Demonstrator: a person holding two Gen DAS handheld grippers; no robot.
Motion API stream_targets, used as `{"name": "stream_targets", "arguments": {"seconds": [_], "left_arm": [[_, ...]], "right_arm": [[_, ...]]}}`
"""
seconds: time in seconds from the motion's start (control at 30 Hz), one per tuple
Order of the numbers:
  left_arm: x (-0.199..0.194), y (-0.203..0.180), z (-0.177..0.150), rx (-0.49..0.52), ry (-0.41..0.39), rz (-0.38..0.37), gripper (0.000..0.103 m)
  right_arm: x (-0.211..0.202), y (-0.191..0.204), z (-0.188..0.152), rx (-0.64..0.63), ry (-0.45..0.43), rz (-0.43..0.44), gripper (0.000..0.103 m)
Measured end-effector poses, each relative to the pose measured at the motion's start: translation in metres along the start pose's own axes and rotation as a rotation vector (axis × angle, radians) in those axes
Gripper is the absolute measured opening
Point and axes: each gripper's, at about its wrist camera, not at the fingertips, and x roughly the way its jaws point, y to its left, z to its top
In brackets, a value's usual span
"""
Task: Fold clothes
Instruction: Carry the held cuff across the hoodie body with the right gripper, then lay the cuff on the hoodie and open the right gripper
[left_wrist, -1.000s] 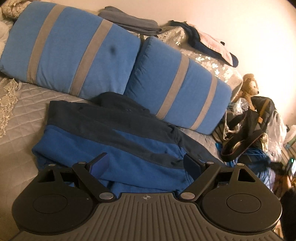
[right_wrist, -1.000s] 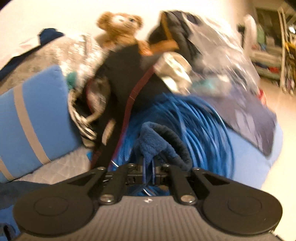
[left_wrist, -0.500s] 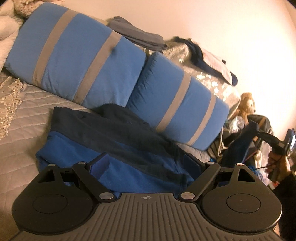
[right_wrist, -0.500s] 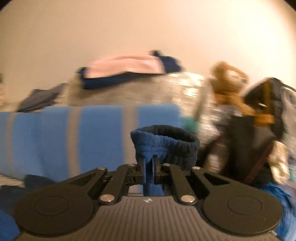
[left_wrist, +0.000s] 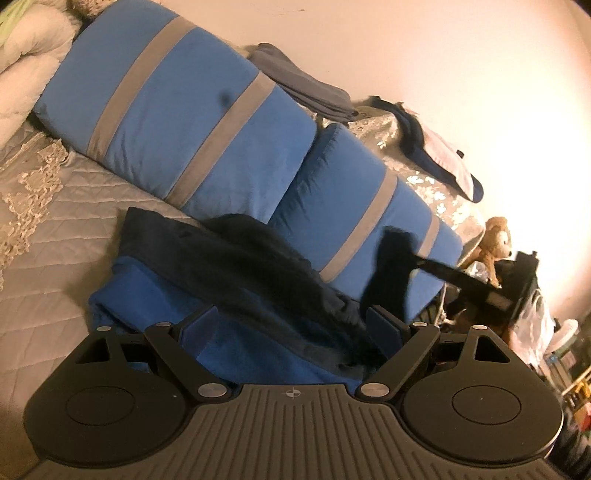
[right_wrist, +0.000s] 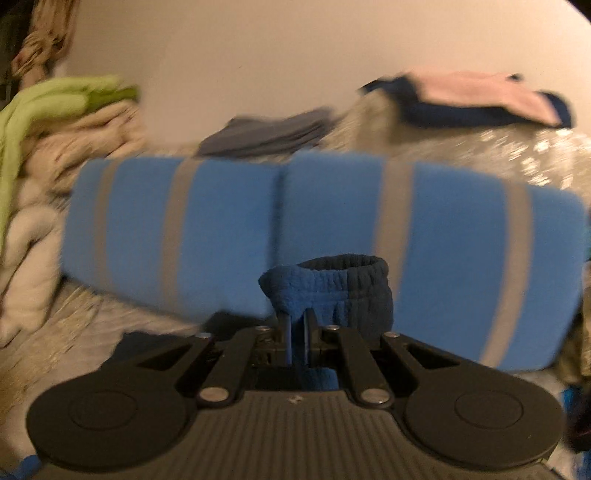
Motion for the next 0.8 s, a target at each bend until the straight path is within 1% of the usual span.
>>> {"name": "stream_targets", "arguments": {"seconds": [0.2,0.27,0.33,0.37,0.43,0.47,0.5,0.57,0.67,0.7,0.8], "left_arm": [[0.001,0.008,-0.003,-0.018,0.011,-0.001,0.088],[0.002,0.009,-0.003,-0.019,0.016,0.001,0.088],[0.002,0.01,-0.003,-0.02,0.016,-0.002,0.088],[0.002,0.011,-0.003,-0.021,0.016,-0.004,0.088],[0.002,0.011,-0.002,-0.022,0.015,-0.007,0.088],[0.003,0.011,-0.002,-0.022,0.015,-0.009,0.088],[0.004,0.011,-0.001,-0.024,0.015,-0.01,0.088],[0.007,0.01,0.001,-0.028,0.015,-0.011,0.088],[0.011,0.005,0.005,-0.034,0.013,-0.021,0.088],[0.012,0.002,0.007,-0.033,0.012,-0.027,0.088],[0.016,-0.009,0.013,-0.027,0.005,-0.041,0.088]], "right_arm": [[0.034,0.07,-0.05,-0.058,0.095,0.11,0.006],[0.042,0.086,-0.065,-0.086,0.133,0.141,0.006],[0.048,0.099,-0.077,-0.121,0.177,0.176,0.008],[0.049,0.102,-0.081,-0.13,0.192,0.198,0.012],[0.048,0.106,-0.086,-0.141,0.207,0.238,0.036],[0.044,0.106,-0.086,-0.143,0.199,0.26,0.052],[0.04,0.105,-0.084,-0.143,0.188,0.285,0.064],[0.031,0.104,-0.08,-0.143,0.169,0.303,0.075],[0.017,0.099,-0.072,-0.128,0.149,0.308,0.081],[0.014,0.097,-0.069,-0.123,0.141,0.304,0.084],[0.007,0.089,-0.061,-0.106,0.12,0.279,0.087]]}}
